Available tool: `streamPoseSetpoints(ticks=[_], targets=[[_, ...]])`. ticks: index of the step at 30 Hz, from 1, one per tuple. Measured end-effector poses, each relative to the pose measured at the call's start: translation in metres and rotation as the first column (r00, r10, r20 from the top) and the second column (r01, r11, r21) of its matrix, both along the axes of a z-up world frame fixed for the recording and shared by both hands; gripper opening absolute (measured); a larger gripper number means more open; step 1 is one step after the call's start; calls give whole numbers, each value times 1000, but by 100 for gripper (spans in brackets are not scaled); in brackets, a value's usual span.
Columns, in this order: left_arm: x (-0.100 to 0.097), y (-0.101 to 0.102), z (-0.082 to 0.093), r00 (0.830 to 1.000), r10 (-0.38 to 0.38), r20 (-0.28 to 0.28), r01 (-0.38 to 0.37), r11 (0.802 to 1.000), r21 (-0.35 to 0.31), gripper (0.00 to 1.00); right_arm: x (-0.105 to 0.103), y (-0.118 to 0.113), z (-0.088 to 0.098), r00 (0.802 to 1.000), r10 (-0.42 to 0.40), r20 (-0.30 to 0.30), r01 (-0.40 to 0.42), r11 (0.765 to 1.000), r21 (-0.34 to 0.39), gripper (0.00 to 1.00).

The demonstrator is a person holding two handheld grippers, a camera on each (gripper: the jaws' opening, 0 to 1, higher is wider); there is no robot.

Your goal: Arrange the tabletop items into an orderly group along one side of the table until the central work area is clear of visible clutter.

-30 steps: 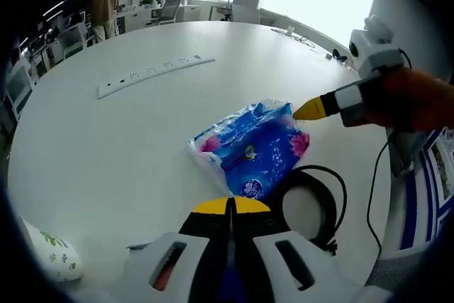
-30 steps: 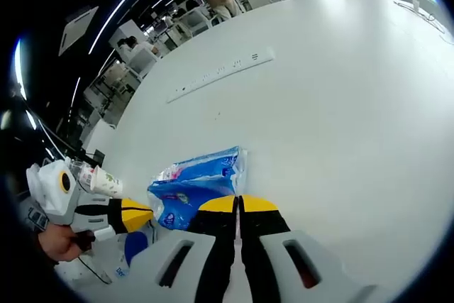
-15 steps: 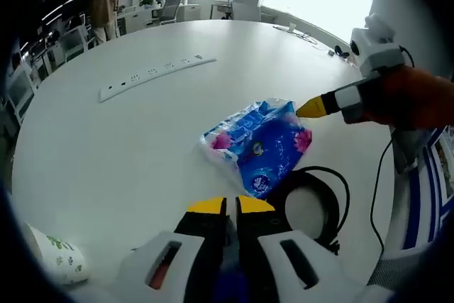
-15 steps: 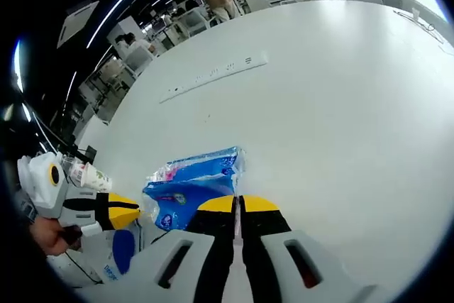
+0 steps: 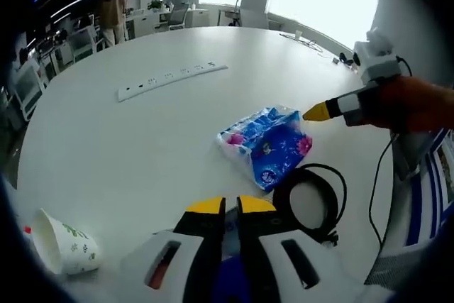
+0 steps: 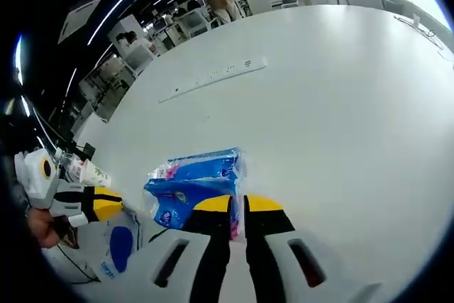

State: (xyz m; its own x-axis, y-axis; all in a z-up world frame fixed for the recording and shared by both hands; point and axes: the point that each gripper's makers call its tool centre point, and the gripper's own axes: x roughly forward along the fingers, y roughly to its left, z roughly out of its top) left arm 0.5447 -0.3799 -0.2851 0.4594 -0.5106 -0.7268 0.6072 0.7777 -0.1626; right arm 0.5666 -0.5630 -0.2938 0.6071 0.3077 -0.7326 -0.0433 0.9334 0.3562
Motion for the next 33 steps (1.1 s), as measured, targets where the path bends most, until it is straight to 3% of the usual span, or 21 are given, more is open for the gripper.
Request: streamPoseSetpoints(ticks=[16,33], targets=[[-19,39,14,997,74,11,-73,997,-38,4,-12,5,9,999,31,26,-31,999,-26,6],[-45,82,29,988,155,19,-154,986,-59,4,-27,32,17,995,97,35,-96,995,-38,6]])
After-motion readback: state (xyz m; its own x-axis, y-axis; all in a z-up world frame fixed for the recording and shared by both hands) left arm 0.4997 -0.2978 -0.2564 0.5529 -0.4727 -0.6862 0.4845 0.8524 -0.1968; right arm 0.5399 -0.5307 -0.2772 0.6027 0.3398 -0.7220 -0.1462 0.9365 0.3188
